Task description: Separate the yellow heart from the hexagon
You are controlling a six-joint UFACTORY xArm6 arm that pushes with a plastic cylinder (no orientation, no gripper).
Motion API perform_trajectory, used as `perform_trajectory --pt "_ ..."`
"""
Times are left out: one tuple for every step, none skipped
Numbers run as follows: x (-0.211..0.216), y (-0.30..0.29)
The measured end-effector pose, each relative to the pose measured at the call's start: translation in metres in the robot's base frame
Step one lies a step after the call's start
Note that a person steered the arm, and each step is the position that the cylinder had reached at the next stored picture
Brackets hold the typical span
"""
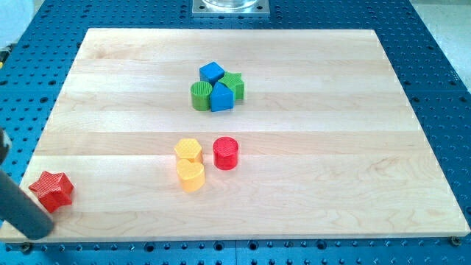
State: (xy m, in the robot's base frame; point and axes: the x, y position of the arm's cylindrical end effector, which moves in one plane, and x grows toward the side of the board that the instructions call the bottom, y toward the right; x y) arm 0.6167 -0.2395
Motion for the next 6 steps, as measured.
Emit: perform_trajectory --pt "0.0 0.115" --pt "-0.008 0.185" --pt "-0.052 0.188" --pt "-0.081 0.186" --pt "-0.091 0.185" --pt "-0.107 0.092"
